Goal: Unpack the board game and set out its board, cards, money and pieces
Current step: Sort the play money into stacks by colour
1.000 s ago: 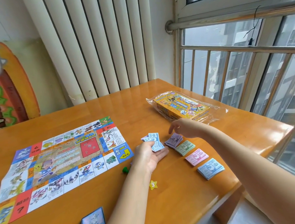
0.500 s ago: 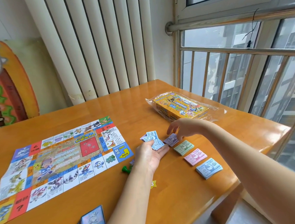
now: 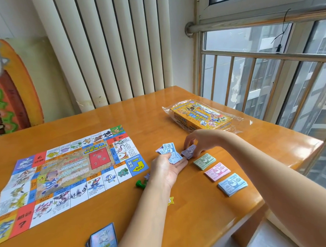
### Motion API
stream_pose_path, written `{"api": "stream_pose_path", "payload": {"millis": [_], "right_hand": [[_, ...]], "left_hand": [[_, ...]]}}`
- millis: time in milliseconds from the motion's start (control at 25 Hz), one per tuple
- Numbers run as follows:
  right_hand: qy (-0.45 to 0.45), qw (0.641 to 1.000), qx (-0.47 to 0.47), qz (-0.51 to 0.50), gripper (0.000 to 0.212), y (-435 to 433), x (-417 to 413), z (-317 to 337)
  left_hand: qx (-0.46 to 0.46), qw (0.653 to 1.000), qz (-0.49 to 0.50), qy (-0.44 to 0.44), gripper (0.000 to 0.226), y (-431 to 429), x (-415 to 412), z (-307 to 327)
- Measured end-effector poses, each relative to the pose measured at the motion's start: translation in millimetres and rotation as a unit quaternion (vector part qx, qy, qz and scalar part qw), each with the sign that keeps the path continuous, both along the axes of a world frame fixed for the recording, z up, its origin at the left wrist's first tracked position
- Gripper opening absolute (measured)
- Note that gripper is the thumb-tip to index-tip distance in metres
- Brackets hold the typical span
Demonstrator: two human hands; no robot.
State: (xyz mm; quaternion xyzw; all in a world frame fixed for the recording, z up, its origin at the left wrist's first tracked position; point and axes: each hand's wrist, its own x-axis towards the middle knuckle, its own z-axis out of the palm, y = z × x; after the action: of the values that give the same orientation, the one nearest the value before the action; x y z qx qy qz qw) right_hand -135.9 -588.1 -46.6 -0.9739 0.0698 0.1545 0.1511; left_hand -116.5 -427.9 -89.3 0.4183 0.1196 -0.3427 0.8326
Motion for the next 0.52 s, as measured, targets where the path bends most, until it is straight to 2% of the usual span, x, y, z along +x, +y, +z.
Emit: {"api": "stream_pose_path", "payload": {"millis": [520], "right_hand": [[-0.027, 0.998, 0.035, 0.033, 0.038, 0.7, -2.9, -7.8]], "left_hand": [[0.003, 0.999, -0.035, -0.007, 0.039, 0.8, 2.7, -3.1]]}}
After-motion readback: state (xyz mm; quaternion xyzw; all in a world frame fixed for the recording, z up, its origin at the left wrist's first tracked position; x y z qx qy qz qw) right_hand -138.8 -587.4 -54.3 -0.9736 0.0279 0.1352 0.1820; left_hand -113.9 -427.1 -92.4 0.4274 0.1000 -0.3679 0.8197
